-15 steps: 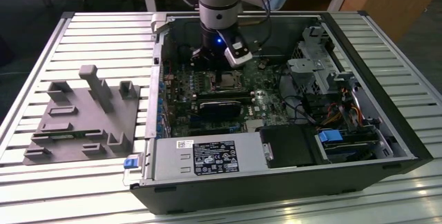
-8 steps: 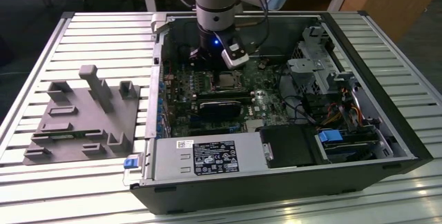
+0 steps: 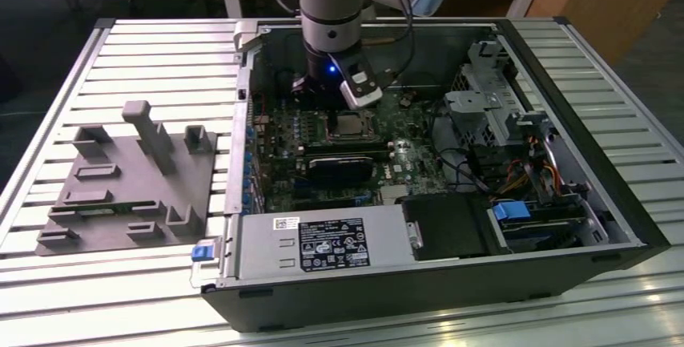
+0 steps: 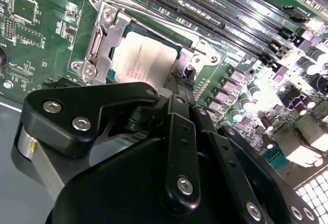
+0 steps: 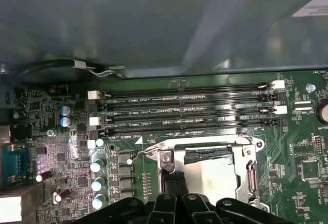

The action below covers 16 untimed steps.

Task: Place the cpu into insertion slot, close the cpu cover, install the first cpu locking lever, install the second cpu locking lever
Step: 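Close the cpu cover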

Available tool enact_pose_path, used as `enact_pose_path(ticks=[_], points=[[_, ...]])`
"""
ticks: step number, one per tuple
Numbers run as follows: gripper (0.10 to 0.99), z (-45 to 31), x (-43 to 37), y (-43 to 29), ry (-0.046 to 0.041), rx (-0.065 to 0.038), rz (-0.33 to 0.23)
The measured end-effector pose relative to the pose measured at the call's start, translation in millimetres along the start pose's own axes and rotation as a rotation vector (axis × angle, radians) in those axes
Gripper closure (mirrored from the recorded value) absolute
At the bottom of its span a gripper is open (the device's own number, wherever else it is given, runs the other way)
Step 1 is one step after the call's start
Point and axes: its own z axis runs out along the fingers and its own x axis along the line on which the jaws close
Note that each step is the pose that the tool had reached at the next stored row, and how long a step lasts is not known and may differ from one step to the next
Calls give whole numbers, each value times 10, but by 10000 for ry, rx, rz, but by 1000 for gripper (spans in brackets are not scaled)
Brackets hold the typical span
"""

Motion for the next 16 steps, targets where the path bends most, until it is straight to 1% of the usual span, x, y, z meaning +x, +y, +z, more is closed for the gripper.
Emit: enact_pose_path(ticks=[1, 3, 6, 7, 8, 16], points=[[984, 4, 0, -3, 2, -16, 0], [984, 8, 0, -6, 10, -110, 6], [984, 9, 0, -12, 29, -352, 18], [984, 10, -1, -16, 35, -422, 22], [984, 10, -1, -20, 39, -468, 24], [984, 27, -4, -68, 57, -679, 35]])
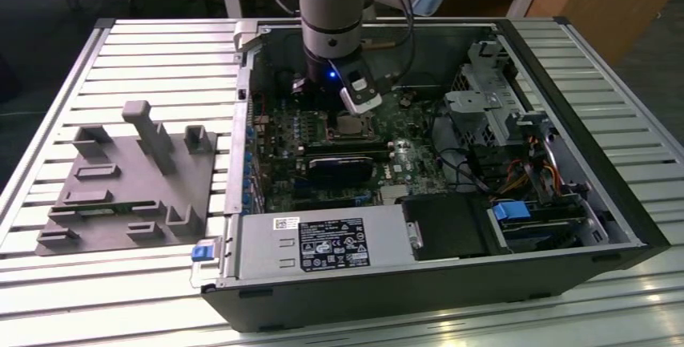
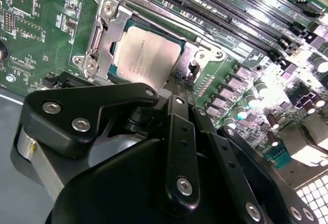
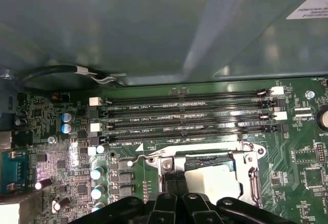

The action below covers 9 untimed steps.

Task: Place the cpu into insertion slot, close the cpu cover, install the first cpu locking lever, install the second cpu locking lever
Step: 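Close the cpu cover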

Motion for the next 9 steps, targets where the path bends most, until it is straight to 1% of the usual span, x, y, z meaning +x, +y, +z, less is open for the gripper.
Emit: enact_pose_path(ticks=[4, 9], points=[[984, 0, -3, -15, 8, -101, 5], [984, -2, -20, -41, 14, -190, 10]])
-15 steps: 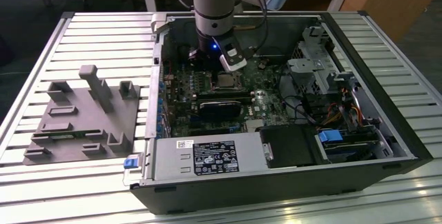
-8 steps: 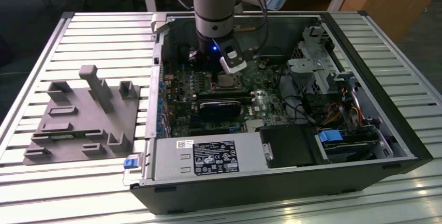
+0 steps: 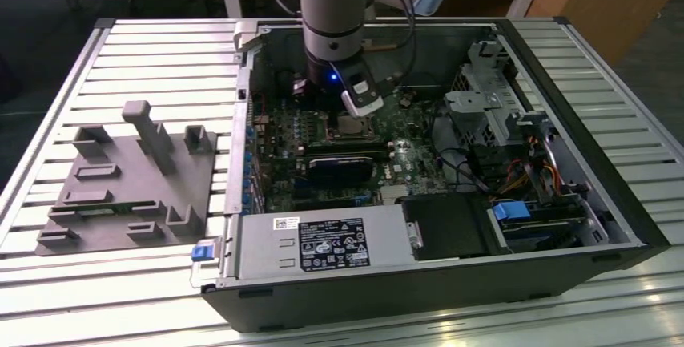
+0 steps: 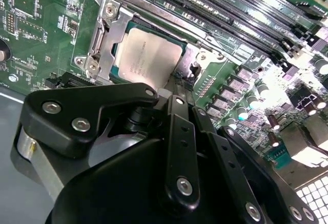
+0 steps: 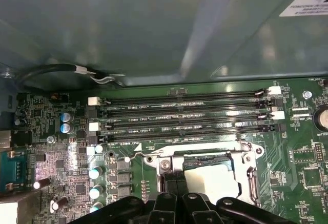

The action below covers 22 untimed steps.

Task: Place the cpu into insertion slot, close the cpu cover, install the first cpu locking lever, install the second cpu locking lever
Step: 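Close the cpu cover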

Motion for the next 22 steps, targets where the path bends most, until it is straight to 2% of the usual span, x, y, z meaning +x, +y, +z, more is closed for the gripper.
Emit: enact_pose_path(ticks=[14, 18, 22], points=[[984, -29, -21, 6, 5, -56, 3], [984, -21, 15, 2, 8, -99, 5], [984, -2, 19, -11, 18, -189, 10]])
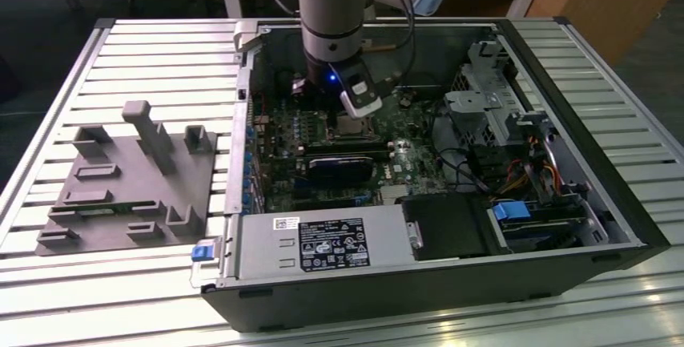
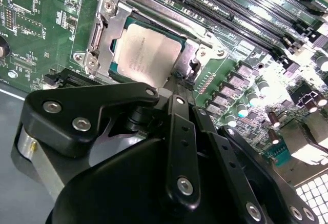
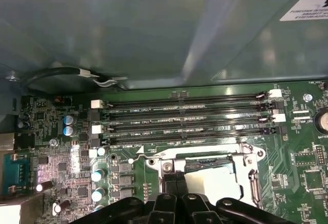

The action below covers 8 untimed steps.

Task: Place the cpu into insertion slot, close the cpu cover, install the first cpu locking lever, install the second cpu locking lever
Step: 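Close the cpu cover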

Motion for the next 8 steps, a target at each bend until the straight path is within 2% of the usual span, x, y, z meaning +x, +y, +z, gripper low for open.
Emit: enact_pose_path(ticks=[3, 8], points=[[984, 7, -1, -13, 2, -46, 2], [984, 6, -23, -34, 4, -57, 3]])
